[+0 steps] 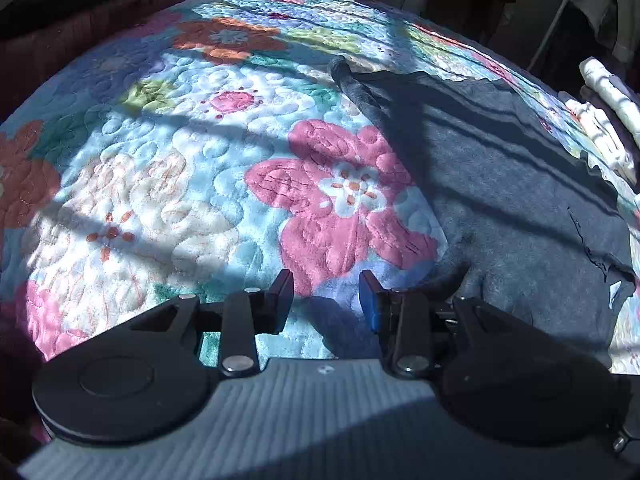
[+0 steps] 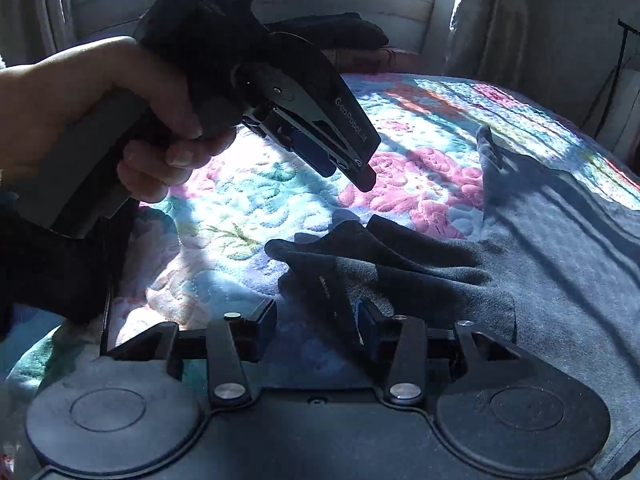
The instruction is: Fold clothes
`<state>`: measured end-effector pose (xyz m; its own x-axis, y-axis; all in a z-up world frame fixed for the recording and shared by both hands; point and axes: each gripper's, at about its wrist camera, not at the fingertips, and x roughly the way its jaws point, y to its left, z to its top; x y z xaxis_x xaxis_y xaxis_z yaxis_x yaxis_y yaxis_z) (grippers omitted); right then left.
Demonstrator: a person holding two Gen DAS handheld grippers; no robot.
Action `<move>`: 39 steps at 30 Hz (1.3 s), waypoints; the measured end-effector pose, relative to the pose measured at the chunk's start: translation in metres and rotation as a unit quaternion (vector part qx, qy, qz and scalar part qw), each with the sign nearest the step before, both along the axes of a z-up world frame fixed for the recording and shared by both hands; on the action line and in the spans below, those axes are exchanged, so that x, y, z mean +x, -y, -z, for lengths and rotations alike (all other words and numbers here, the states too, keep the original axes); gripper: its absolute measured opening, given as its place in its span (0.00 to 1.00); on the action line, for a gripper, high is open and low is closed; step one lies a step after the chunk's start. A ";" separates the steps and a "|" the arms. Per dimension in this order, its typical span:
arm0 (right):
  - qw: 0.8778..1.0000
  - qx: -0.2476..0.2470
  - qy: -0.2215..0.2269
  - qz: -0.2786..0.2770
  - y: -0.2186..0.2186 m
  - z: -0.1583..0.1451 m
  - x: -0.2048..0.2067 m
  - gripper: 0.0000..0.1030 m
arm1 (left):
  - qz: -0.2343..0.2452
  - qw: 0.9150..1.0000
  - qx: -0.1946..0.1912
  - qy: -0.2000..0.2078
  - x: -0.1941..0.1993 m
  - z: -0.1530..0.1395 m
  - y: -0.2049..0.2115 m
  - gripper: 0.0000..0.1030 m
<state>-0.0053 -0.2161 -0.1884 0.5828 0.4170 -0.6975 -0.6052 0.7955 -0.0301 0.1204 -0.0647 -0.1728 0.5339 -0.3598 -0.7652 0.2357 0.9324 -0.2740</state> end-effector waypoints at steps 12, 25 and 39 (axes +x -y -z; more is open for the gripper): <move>0.994 0.082 -0.017 0.064 0.017 0.013 0.017 0.02 | -0.025 0.999 0.004 -0.024 0.005 0.009 0.008 0.00; 0.980 0.177 -0.051 0.075 0.058 0.013 0.006 0.02 | -0.096 0.991 -0.068 -0.070 0.008 0.017 -0.022 0.11; 0.982 0.148 -0.033 0.110 0.070 0.010 0.004 0.02 | 0.030 0.998 -0.049 -0.004 -0.005 0.013 0.032 0.39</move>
